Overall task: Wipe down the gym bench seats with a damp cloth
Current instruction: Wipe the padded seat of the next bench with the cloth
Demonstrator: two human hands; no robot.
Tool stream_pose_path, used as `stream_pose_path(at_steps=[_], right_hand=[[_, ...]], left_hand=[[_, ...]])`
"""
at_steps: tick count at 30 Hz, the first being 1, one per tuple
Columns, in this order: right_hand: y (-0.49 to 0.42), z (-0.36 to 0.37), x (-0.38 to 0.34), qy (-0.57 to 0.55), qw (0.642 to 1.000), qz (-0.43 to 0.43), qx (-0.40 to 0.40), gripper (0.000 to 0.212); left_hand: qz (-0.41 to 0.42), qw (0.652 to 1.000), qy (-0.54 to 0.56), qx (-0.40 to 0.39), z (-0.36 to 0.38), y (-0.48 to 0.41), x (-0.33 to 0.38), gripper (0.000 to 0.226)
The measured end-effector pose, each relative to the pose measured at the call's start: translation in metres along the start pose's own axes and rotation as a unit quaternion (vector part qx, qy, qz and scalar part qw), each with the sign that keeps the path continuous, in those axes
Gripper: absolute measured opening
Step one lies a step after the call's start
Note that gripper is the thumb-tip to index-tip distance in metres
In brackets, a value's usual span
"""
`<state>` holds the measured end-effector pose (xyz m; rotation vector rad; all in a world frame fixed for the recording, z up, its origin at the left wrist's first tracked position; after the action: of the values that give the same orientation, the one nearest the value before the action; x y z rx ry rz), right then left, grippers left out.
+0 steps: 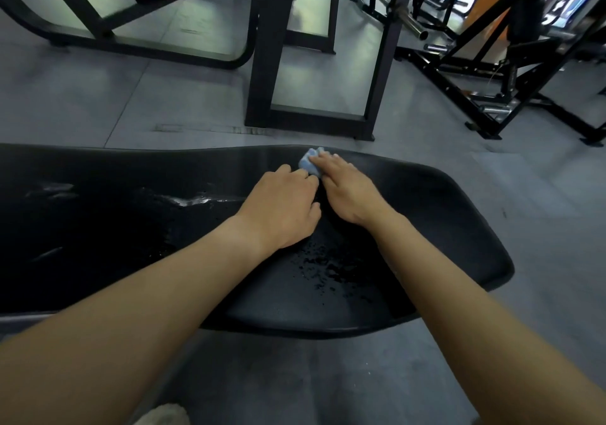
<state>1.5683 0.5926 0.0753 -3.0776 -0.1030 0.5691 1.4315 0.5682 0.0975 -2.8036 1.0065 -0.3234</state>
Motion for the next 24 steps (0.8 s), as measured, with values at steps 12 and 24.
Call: stream_pose_path(at_steps=[12, 24], right_hand=[[0.024, -0.022, 0.047, 0.024, 0.994, 0.099, 0.038, 0.053], [0.094, -0.021, 0.023, -0.032, 0.999, 0.013, -0.042, 0.049]], left_hand=[[-0.01, 1.0, -0.021, -0.01, 0.005, 0.01, 0.006, 0.04], [-0.024, 0.999, -0.008, -0.027, 0.007, 0.02, 0.011, 0.053]])
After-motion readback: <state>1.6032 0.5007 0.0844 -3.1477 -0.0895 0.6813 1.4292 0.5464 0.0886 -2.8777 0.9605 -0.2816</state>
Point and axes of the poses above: each hand's wrist, its own y-axis away from the middle knuckle, its own z-axis out of the palm, x = y × z, the point moved 6 cm from there along -y, towards the middle knuckle, and after that the axes turned 1 degree about -x, right-handed, at the moved point
